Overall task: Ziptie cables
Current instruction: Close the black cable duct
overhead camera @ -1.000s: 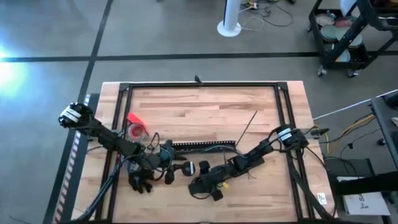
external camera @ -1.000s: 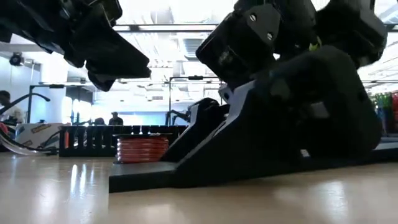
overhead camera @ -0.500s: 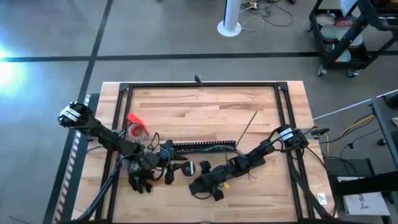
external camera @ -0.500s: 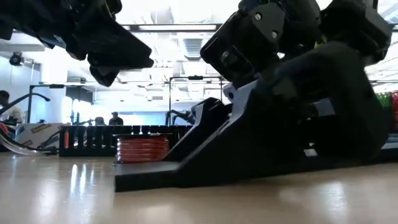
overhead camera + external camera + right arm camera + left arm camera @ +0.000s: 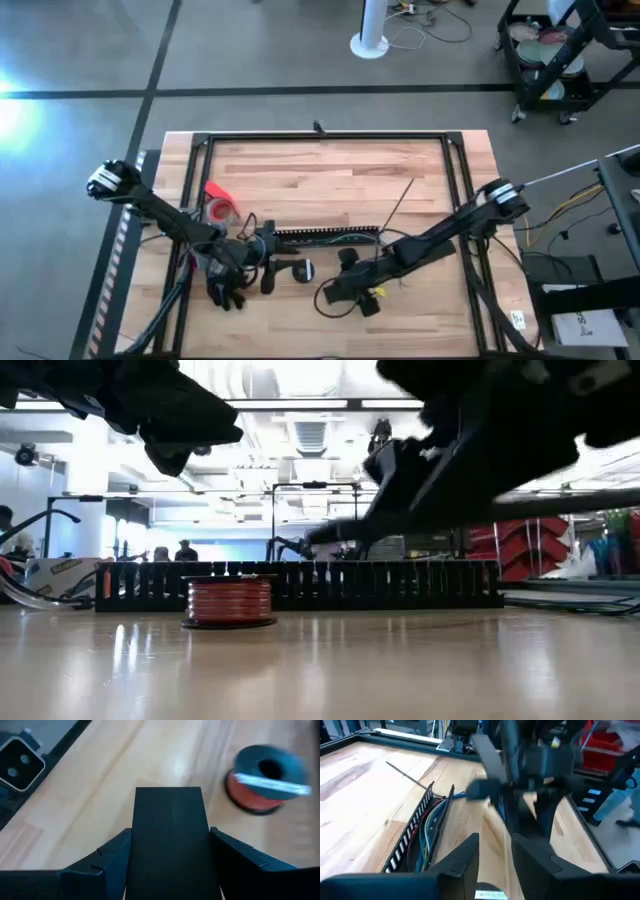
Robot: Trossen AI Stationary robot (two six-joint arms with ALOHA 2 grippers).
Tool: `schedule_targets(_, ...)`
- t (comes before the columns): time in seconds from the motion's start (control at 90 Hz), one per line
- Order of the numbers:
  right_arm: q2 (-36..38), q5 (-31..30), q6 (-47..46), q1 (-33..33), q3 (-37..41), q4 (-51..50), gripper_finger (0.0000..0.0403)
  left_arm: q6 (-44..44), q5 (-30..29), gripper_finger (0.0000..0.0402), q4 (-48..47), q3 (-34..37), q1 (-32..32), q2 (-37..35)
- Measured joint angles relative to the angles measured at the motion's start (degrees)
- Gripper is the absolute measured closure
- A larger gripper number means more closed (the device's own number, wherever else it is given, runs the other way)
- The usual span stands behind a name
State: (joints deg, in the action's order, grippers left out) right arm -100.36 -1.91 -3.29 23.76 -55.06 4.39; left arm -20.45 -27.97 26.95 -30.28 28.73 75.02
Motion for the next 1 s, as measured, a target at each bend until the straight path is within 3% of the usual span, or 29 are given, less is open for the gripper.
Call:
schedule_targets(0.144, 5.68, -10.28, 0.19, -1.61, 2.0, -3.12, 0.0185, 0.27, -1.91, 0.0297, -0.05, 0.0, -0.04, 0.29)
schedule_targets(0.233, 6.77, -14.34, 0.97, -4.14, 2.59, -4.48, 0.0185, -0.74, -6.88, 0.0298, -0.16, 0.0, -0.04, 0.7)
schedule_targets(0.344, 6.26, -14.52, 1.71, -7.8, 2.74, -4.74, 0.0182, -1.34, -12.85, 0.0299, -0.02, 0.0, -0.78, 0.33)
schedule_targets(0.5, 3.67, -12.25, 2.99, -11.02, 2.96, -3.87, 0.0186, -3.06, -12.36, 0.0296, -0.8, 0.0, -5.24, -1.81)
schedule_targets(0.622, 1.99, -11.61, 4.49, -11.81, 2.92, -1.63, 0.0185, -6.53, -6.08, 0.03, -3.8, 0.02, -13.2, -3.33)
schedule_targets(0.756, 1.6, -11.66, 5.9, -12.26, 2.94, -1.15, 0.0183, -5.69, 9.4, 0.0303, -3.03, -0.04, -26.06, -2.66)
schedule_targets(0.878, 1.65, -13.09, 7.46, -12.74, 2.89, -1.12, 0.0186, -3.01, 22.76, 0.0304, 1.64, -0.04, -37.32, 1.54)
schedule_targets(1.0, 1.67, -13.07, 7.88, -13.54, 3.01, -0.85, 0.0185, -0.22, 32.07, 0.0305, 9.81, -0.04, -45.6, 8.66)
